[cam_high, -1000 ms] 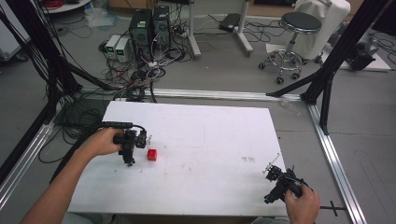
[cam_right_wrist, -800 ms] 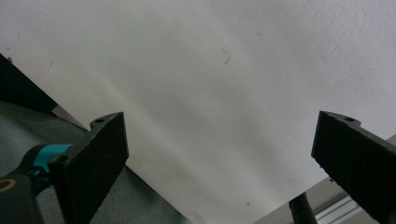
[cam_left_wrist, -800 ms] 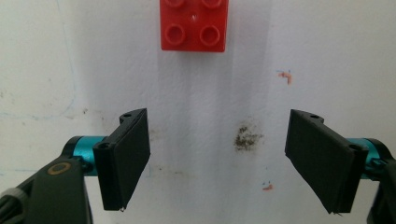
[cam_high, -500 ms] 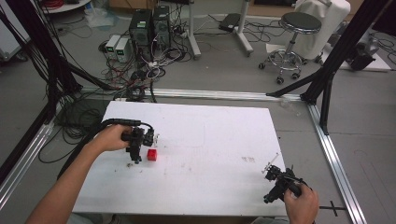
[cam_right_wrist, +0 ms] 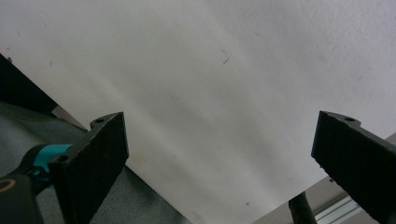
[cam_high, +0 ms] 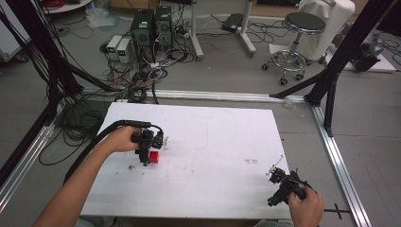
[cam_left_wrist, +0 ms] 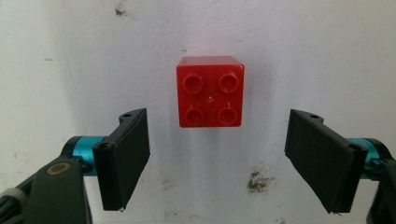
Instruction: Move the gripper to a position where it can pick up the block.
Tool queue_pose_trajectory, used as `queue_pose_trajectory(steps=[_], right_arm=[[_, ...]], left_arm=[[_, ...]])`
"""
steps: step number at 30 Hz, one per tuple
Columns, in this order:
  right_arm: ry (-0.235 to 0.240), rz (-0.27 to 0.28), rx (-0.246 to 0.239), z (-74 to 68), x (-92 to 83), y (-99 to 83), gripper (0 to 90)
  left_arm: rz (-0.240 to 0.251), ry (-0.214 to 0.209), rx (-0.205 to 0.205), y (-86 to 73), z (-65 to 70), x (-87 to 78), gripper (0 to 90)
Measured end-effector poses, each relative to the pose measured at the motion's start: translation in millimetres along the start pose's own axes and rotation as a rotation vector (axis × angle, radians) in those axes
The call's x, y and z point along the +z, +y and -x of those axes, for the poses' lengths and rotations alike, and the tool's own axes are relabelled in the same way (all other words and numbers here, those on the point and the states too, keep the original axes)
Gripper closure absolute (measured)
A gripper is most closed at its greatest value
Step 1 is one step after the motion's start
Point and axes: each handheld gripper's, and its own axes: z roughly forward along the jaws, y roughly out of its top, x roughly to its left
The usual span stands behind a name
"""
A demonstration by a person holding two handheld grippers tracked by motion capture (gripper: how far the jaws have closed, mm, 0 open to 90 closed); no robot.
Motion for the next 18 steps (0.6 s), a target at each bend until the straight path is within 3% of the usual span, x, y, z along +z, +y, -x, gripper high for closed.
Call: queue_pose_trajectory(steps=[18], right_arm=[[0.0, -0.01, -0.003, -0.4, 1.2, 0.9, 3.1]], left_arm=[[0.009, -0.019, -0.009, 9.8, -3.1, 16.1, 22.5]])
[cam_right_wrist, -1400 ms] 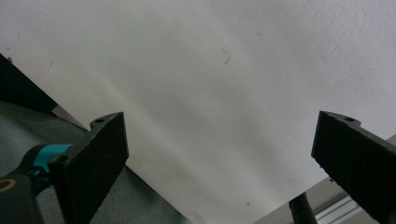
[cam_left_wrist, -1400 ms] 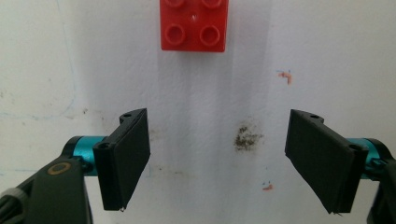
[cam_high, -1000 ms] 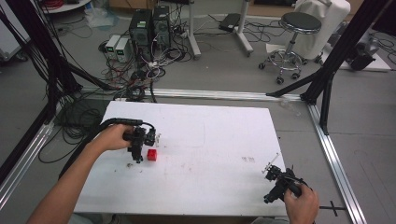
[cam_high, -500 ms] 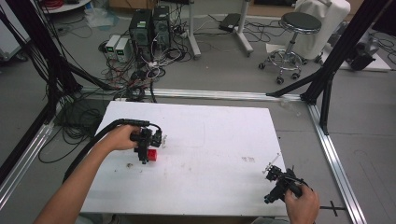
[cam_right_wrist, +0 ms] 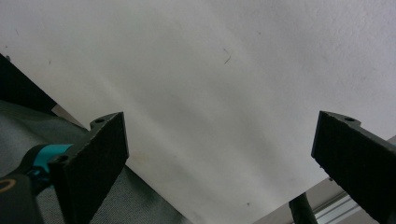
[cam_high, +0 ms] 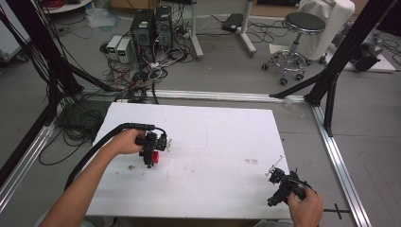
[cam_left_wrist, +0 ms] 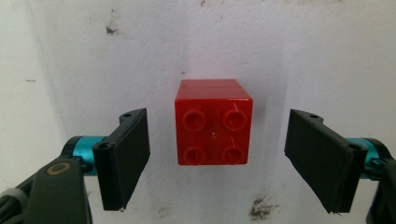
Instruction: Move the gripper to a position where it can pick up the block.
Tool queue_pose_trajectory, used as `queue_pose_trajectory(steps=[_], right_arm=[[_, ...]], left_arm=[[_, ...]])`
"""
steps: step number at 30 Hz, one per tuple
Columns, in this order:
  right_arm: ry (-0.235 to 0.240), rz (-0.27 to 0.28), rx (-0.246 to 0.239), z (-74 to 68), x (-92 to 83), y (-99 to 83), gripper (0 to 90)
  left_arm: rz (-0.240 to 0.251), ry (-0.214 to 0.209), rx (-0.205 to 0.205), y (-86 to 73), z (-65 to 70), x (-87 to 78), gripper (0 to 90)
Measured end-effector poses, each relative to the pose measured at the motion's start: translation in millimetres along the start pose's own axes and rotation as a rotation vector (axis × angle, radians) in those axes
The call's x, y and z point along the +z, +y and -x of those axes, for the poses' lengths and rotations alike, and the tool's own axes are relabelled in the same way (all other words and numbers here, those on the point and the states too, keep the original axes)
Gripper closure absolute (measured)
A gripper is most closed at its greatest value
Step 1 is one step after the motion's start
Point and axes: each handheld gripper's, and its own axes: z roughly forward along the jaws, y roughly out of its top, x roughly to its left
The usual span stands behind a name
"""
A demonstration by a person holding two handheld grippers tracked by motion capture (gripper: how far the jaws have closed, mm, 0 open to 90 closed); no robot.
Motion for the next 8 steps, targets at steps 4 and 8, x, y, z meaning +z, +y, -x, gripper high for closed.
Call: queue_pose_trajectory(steps=[4, 8], right_arm=[[0.001, 0.001, -0.004, -0.4, 0.3, 0.6, 3.1], [-0.001, 0.002, -0.007, 0.1, 0.1, 0.2, 3.1]], left_arm=[[-0.006, -0.001, 0.001, 0.4, -0.1, 0.2, 22.5], [-0.001, 0.004, -0.003, 0.0, 0.6, -1.7, 22.5]])
